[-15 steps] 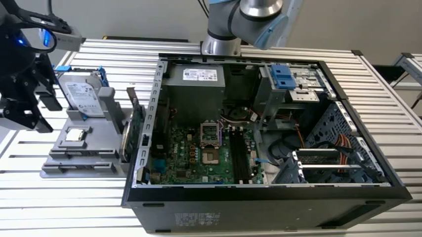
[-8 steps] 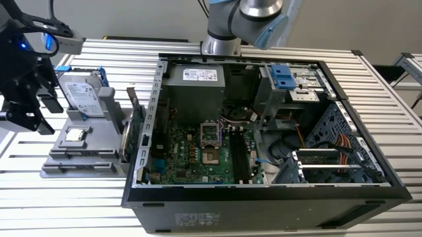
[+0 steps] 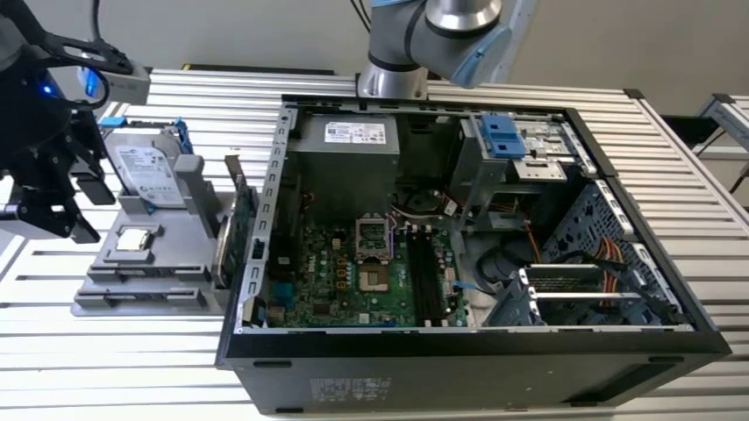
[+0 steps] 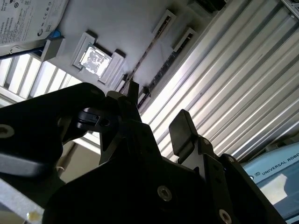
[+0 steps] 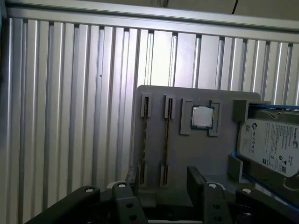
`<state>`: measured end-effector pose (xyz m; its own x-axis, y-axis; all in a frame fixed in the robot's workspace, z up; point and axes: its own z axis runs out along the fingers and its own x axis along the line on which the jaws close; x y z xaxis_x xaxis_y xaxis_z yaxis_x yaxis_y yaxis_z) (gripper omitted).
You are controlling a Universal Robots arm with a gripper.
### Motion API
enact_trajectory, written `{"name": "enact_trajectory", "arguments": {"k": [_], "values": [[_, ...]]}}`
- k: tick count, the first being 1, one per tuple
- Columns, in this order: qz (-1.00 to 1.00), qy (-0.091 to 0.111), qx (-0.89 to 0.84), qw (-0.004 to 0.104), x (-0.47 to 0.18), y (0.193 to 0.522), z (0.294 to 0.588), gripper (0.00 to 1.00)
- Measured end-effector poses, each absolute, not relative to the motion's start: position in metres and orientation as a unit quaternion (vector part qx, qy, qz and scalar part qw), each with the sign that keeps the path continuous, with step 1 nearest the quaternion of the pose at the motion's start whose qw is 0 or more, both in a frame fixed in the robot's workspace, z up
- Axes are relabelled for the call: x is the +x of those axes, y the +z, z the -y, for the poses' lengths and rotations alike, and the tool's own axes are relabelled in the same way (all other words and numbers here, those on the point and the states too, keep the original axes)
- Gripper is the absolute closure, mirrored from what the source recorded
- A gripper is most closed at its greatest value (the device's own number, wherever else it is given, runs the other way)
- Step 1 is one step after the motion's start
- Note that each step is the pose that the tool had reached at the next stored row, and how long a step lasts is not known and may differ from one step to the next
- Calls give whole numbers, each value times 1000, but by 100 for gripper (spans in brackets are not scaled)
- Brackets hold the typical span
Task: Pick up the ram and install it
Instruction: 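Pick up the ram and move it above insertion slot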
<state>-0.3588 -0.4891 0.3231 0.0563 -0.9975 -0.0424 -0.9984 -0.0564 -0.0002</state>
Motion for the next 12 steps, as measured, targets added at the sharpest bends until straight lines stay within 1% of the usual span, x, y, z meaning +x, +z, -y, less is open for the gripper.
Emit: {"name": "enact_trajectory", "arguments": {"k": [12], "values": [[-687, 15, -727, 15, -359, 313, 489, 0]]}}
